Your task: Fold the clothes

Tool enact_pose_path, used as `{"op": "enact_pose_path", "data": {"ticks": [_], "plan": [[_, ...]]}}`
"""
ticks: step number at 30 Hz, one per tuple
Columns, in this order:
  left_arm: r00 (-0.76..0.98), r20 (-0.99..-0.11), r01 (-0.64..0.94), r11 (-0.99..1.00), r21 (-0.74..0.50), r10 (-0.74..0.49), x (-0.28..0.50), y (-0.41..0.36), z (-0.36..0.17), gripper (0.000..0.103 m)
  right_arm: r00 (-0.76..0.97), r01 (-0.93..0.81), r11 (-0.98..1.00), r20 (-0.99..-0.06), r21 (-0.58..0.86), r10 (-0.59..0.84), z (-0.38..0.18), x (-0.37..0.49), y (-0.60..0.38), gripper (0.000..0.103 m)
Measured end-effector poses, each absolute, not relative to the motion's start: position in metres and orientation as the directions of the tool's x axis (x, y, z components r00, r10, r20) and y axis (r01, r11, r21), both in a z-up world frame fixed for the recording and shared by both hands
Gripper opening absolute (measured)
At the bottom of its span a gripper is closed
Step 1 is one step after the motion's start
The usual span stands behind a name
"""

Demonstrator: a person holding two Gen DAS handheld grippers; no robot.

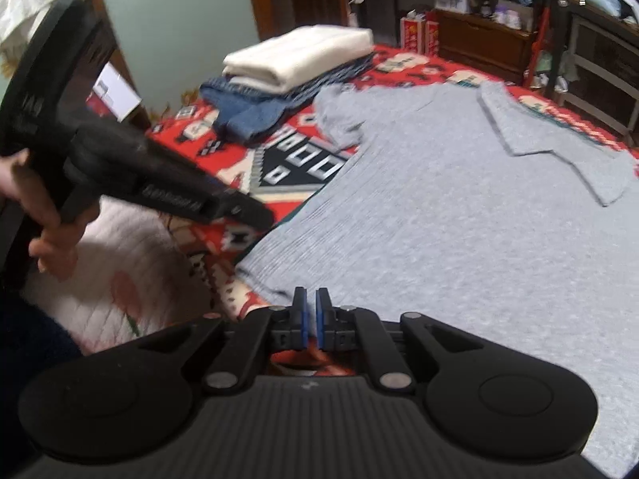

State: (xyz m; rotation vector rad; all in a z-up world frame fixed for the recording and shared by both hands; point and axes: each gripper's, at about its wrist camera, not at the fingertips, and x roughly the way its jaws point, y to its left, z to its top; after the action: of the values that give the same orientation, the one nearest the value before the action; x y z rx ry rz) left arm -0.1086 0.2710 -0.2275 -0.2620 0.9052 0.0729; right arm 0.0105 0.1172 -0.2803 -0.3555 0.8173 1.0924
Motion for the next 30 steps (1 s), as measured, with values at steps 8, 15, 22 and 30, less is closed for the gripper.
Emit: {"op": "enact_pose_path", "data": {"ticks": [8,15,22,30], "plan": [[0.662,-0.742,0.127,0.991,-0.03,-0.107,-0.114,0.221,-0.205,0.016,0.246,-0.936,0.349,-0.778,-0.037,0.578,-0.281,0.007,0.1,0.006],[0.637,-0.766,0.277,0.953,0.126,-0.084,-0.109,0.189,-0.217,0.017,0.267,-0.952,0.281,-0.782,-0.122,0.564,-0.285,0.0,0.107,0.016],[0.623,-0.78,0.351,0.913,0.206,-0.064,-0.108,0.173,-0.229,0.017,0.292,-0.956,0.181,-0.79,-0.229,0.539,-0.292,-0.008,0.123,0.016],[0.606,-0.793,0.403,0.882,0.244,-0.057,-0.108,0.166,-0.239,0.013,0.307,-0.949,0.105,-0.805,-0.296,0.508,-0.302,-0.017,0.129,0.0]]}}
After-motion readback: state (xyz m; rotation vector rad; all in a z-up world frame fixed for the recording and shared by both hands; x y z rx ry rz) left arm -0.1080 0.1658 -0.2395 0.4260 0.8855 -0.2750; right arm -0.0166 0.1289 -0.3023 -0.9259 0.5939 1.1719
